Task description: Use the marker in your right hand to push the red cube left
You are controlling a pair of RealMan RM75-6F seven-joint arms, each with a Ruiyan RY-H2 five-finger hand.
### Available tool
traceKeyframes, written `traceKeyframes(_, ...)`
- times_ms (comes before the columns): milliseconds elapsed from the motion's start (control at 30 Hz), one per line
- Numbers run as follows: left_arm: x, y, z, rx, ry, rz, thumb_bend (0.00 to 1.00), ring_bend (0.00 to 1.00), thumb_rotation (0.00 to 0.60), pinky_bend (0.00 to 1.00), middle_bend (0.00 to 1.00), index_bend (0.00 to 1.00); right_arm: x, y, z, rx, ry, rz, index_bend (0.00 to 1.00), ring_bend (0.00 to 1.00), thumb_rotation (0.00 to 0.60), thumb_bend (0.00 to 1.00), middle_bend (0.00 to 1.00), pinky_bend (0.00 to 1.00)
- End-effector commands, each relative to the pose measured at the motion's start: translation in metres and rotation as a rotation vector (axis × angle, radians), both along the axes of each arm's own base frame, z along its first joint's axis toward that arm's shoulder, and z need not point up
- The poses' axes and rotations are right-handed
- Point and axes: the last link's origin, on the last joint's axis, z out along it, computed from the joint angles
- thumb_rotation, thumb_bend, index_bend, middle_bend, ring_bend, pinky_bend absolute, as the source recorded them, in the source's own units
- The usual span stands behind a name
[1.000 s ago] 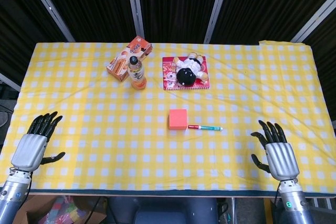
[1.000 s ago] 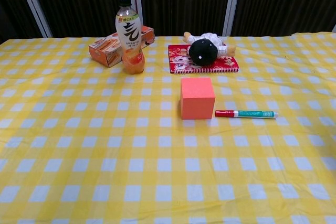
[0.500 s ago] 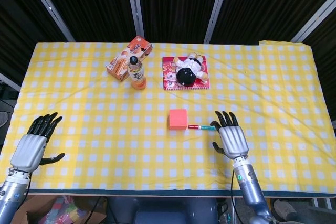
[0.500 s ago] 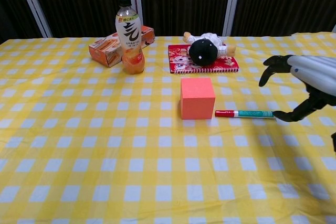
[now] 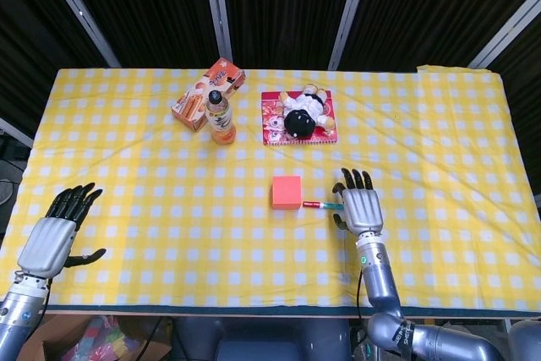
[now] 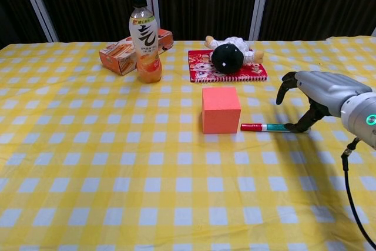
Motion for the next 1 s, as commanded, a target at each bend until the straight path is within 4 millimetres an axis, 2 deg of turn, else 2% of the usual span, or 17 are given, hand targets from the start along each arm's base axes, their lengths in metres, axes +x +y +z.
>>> traceKeyframes(33,0.0,0.0,0.0,-0.001,0.0,0.001,0.0,0.0,0.6,0.0,0.0,0.0,0.0,-0.002,-0.004,0.002,-0.003,-0.011,0.39,0.0,0.6,0.36,0.1,0.0)
traceKeyframes(867,-0.001,0.001,0.0,0.0,-0.01,0.015,0.0,0.0,0.6,0.0,0.0,0.0,-0.021,-0.011,-0.029,0.015,-0.018,-0.073,0.46,0.0,0.6,0.36,0.11,0.0)
traceKeyframes(1000,-0.001,0.001,0.0,-0.001,-0.013,0.017,0.0,0.0,0.6,0.0,0.0,0.0,-0.022,-0.015,-0.03,0.008,-0.022,-0.079,0.48,0.0,0.6,0.39,0.12,0.0)
